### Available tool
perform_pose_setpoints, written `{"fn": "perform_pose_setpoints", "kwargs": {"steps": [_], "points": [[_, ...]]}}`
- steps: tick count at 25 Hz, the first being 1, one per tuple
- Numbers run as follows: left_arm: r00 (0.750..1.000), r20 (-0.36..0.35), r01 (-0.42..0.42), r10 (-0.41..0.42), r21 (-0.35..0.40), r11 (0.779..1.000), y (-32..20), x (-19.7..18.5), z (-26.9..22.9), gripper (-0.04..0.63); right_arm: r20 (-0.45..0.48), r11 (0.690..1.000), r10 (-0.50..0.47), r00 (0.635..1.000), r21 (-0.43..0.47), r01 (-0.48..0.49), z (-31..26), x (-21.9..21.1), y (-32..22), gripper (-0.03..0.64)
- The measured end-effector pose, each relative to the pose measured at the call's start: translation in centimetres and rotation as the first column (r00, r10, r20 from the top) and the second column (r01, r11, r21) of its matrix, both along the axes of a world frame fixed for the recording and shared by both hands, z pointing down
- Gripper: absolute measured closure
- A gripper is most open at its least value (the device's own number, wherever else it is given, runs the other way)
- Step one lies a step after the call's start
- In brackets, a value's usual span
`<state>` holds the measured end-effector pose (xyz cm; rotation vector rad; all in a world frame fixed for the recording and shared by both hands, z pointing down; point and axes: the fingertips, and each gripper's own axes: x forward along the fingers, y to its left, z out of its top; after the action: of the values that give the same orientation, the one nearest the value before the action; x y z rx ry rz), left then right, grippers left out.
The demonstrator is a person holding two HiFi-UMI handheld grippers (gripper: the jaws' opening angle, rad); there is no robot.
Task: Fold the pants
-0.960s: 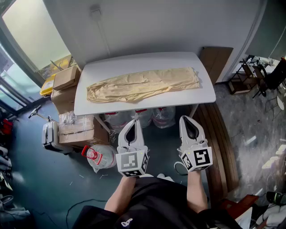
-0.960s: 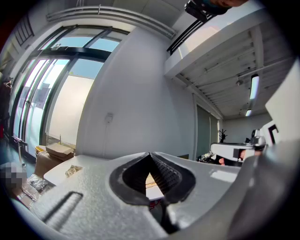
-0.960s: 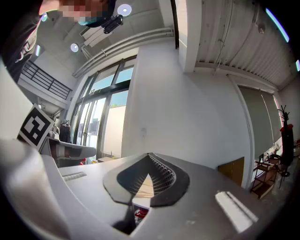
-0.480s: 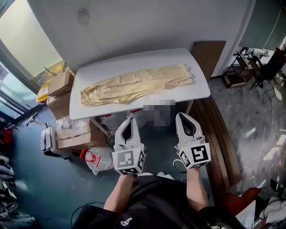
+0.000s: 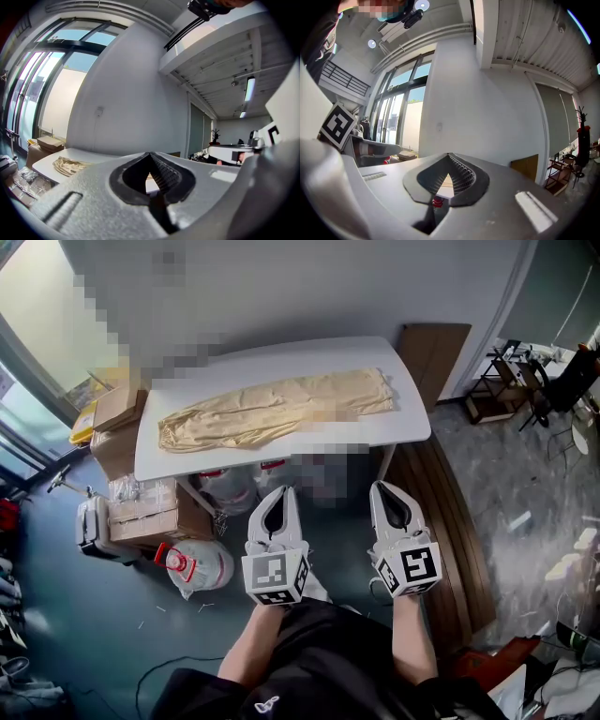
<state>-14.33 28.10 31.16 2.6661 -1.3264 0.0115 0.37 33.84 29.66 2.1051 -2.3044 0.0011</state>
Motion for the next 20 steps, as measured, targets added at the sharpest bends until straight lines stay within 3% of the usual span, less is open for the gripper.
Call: {"fn": "perform_pose_setpoints", "kwargs": {"steps": [3, 6, 8, 10, 15, 20], "points": [[1.000, -0.001, -0.008, 0.008, -0.002, 1.000, -0.2, 1.0, -0.2, 0.592, 0.004, 1.000, 0.017, 1.000, 0.012, -0.017, -0.7, 1.5, 0.1, 0.612], [0.997, -0.073, -0.014, 0.012, -0.026, 1.000, -1.5, 1.8, -1.2, 0.592, 0.009, 1.000, 0.025, 1.000, 0.014, -0.025, -0.6, 2.5, -1.4, 0.612], [0.993, -0.111, -0.030, 0.029, -0.003, 1.000, -2.6, 2.3, -2.3, 0.592, 0.015, 1.000, 0.018, 1.000, 0.009, -0.018, 0.1, 2.4, -3.1, 0.612], [0.994, -0.103, -0.040, 0.043, 0.030, 0.999, -4.2, 2.7, -2.7, 0.592, 0.016, 1.000, 0.002, 1.000, 0.011, -0.002, 0.4, 2.0, -5.1, 0.612], [0.981, -0.195, -0.023, 0.019, -0.021, 1.000, -10.8, 2.3, -4.0, 0.592, -0.017, 0.998, -0.055, 0.998, 0.023, 0.056, -1.4, 0.9, -11.9, 0.612], [0.975, -0.222, 0.019, -0.011, 0.033, 0.999, -18.9, 0.9, -7.0, 0.592, -0.048, 0.992, -0.069, 0.996, 0.100, 0.073, -6.4, 0.6, -19.7, 0.612]]}}
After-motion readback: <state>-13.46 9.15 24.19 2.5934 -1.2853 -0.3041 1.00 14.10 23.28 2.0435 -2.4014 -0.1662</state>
